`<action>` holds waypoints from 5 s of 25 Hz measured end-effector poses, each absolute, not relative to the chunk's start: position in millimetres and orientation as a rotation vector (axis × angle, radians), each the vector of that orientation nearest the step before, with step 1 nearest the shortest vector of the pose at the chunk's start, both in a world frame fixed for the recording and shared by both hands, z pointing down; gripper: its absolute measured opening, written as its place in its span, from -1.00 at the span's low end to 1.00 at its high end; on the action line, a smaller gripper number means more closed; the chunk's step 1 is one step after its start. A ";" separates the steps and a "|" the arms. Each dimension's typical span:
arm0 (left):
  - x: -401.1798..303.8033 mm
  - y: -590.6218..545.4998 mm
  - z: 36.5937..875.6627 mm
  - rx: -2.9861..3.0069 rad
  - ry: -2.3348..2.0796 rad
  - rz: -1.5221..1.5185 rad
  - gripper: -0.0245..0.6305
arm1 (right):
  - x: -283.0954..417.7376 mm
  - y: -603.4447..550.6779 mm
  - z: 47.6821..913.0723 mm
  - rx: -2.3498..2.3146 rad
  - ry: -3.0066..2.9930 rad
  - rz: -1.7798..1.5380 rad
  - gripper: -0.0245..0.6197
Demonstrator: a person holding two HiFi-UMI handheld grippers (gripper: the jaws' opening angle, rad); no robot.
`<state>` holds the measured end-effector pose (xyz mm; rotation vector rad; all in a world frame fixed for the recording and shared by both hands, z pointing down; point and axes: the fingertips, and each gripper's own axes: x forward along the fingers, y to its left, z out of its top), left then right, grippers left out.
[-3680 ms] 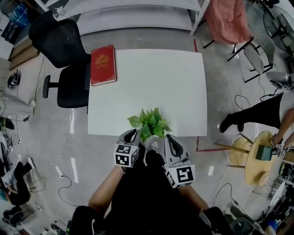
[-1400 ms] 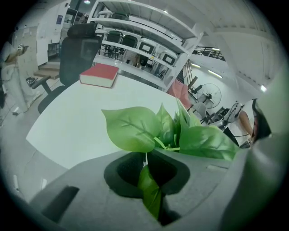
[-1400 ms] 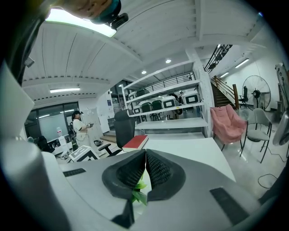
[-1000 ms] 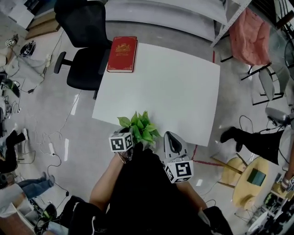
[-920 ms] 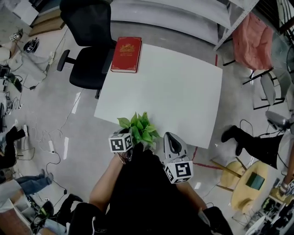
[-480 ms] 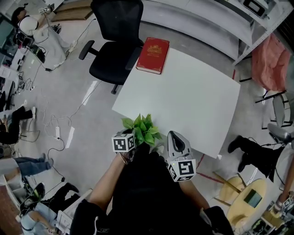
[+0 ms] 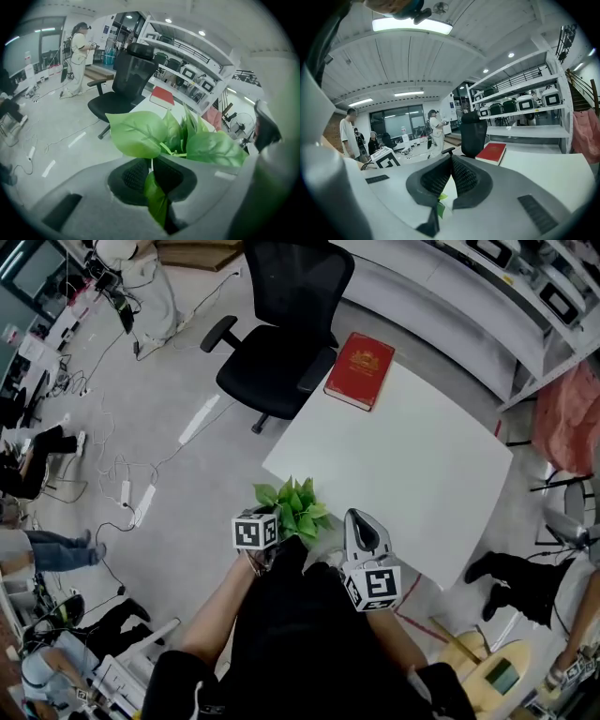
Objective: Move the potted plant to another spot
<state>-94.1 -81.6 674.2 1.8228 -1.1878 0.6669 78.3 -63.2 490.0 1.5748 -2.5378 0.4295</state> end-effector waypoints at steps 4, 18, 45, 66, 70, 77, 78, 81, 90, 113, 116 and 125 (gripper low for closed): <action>-119.2 -100.3 674.0 1.820 -1.198 0.673 -0.81 | 55.0 -74.1 490.8 1.564 -2.534 0.439 -0.89; -168.1 -183.5 682.9 1.798 -1.182 0.666 -0.81 | 9.0 -140.7 499.3 1.558 -2.478 0.446 -0.89; -155.3 -257.0 705.4 1.810 -1.061 0.646 -0.80 | -11.1 -204.7 522.5 1.619 -2.376 0.492 -0.89; -162.1 -249.6 697.7 1.806 -1.071 0.544 -0.50 | -15.1 -194.6 526.3 1.570 -2.382 0.490 -0.89; -168.4 -243.9 693.9 1.802 -1.091 0.518 -0.46 | -15.4 -192.4 524.5 1.560 -2.389 0.483 -0.89; -184.3 -228.6 679.2 1.788 -1.141 0.460 -0.44 | -15.6 -185.5 520.3 1.542 -2.402 0.469 -0.88; -186.7 -226.9 674.5 1.790 -1.152 0.447 -0.44 | -16.1 -184.3 519.3 1.538 -2.407 0.467 -0.88; -193.8 -220.9 658.6 1.796 -1.185 0.406 -0.44 | -17.2 -178.9 517.1 1.523 -2.422 0.474 -0.89; -200.7 -192.9 598.1 1.892 -1.298 0.305 -0.58 | -22.6 -158.7 505.6 1.473 -2.466 0.457 -0.89; -165.7 -93.4 434.7 2.338 -1.821 0.076 -0.85 | -12.1 -104.8 472.7 1.462 -2.526 0.460 -0.88; -160.9 -89.9 440.4 2.348 -1.795 0.099 -0.85 | -11.1 -102.9 473.4 1.464 -2.528 0.461 -0.88; -162.0 -91.6 440.1 2.349 -1.794 0.091 -0.85 | -13.7 -101.5 472.2 1.463 -2.534 0.454 -0.89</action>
